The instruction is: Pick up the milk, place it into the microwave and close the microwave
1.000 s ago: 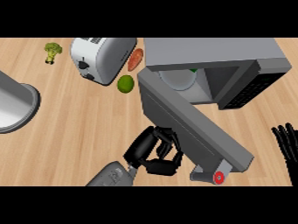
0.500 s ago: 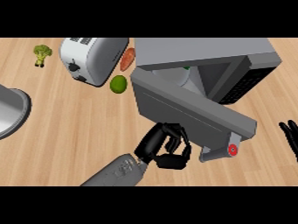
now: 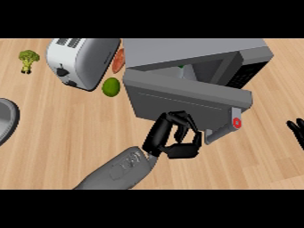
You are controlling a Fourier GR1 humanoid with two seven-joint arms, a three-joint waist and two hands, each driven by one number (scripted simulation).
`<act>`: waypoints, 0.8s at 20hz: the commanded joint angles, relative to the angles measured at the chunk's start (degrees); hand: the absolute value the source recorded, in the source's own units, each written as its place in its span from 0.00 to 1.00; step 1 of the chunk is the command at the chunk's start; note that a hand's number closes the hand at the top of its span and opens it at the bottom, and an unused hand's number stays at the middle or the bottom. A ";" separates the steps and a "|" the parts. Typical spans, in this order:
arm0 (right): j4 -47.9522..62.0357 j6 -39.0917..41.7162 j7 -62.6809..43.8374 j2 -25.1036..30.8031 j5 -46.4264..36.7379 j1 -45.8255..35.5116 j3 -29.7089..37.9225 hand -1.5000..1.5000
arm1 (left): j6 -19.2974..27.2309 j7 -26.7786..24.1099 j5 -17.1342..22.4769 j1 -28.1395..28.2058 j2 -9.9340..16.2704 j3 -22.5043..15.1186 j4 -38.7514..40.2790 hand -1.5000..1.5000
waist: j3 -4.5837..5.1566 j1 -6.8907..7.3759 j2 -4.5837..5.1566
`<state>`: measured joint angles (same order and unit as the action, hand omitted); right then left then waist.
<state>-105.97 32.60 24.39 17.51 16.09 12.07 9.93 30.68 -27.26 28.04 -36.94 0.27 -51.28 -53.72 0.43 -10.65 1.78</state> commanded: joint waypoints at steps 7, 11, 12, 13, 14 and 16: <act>-2.21 0.46 -3.68 4.11 4.26 -4.05 3.11 0.00 | 10.88 -1.17 10.10 -6.73 -0.27 2.24 2.60 0.00 | -0.05 -3.08 1.13; -2.91 -0.40 -3.99 7.57 2.99 -7.28 6.45 0.00 | 12.19 1.92 13.48 -11.40 -0.27 2.77 5.24 0.00 | -0.16 -3.98 1.26; -4.33 -3.03 -2.63 9.14 -2.14 -8.97 9.04 0.00 | 13.63 1.96 13.61 -11.90 -0.27 3.60 5.63 0.00 | -0.12 -4.66 1.23; -6.12 -3.08 -2.43 11.95 -4.39 -10.32 10.68 1.00 | 13.73 1.94 14.37 -10.94 -0.27 3.64 6.35 0.00 | 0.03 -4.69 1.19; -5.93 -4.16 -2.11 11.41 -5.65 -10.96 10.47 1.00 | 14.76 1.65 15.90 -11.42 -0.27 4.34 4.67 0.00 | -0.02 -4.32 1.27; -5.68 -4.43 -1.97 12.75 -6.32 -11.69 11.77 1.00 | 15.27 0.28 17.29 -11.66 -0.27 5.65 4.69 0.00 | -0.01 -4.66 1.76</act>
<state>-110.75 29.73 21.77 27.37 13.05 2.83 18.75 44.05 -26.66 42.16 -45.08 -0.03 -49.72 -51.10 0.34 -14.65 2.91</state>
